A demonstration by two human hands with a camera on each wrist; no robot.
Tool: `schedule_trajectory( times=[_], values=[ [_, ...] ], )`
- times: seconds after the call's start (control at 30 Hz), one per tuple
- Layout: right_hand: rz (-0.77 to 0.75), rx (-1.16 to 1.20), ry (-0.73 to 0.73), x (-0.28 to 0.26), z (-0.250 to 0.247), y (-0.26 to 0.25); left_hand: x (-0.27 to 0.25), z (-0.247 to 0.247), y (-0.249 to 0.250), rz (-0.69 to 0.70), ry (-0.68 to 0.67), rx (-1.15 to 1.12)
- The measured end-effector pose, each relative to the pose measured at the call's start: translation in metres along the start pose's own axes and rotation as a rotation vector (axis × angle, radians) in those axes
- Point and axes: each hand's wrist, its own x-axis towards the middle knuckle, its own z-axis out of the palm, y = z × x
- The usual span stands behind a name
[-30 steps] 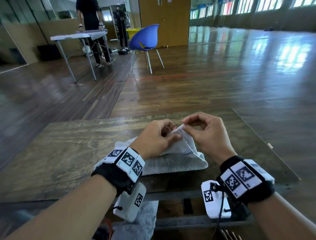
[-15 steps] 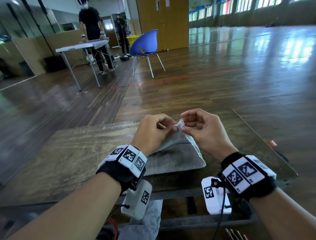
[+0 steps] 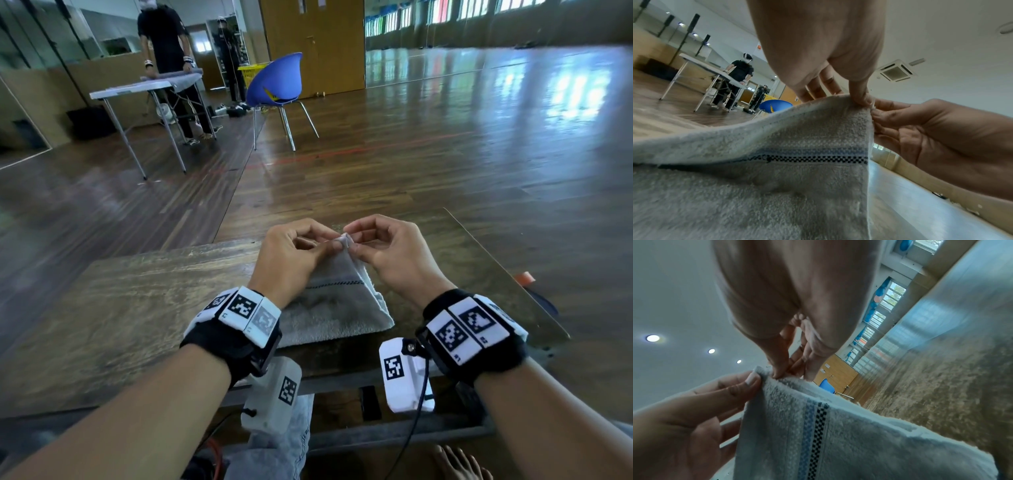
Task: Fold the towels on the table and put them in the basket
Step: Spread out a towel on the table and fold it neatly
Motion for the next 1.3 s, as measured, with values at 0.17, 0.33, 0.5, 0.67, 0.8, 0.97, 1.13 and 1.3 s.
schedule_trajectory(
  times=[0.17, 0.33, 0.5, 0.67, 0.8, 0.97, 1.13, 1.3],
  values=[
    [0.107, 0.101, -0.055, 0.003, 0.002, 0.003, -0.001, 0.001, 0.001, -0.042, 0.03, -0.062],
    [0.192, 0.219, -0.066, 0.002, 0.005, 0.005, -0.002, 0.003, -0.001, -0.028, 0.041, -0.066],
    [0.228, 0.243, -0.086, 0.001, 0.004, 0.002, -0.003, 0.003, -0.008, -0.07, 0.046, -0.168],
    [0.176, 0.175, -0.079, 0.0, 0.005, 0.001, -0.005, -0.001, -0.009, -0.092, 0.034, -0.059],
    [0.157, 0.161, -0.099, 0.001, 0.005, 0.003, -0.007, -0.003, -0.009, -0.11, 0.041, -0.057],
    [0.085, 0.136, -0.125, 0.001, 0.007, 0.006, -0.009, -0.005, -0.009, -0.121, -0.006, -0.082],
    [0.009, 0.079, -0.126, 0.002, 0.002, 0.004, -0.006, -0.005, -0.009, -0.149, -0.116, -0.096],
    [-0.002, -0.001, -0.105, 0.004, 0.004, 0.005, -0.002, -0.008, -0.007, -0.047, -0.221, 0.051]
  ],
)
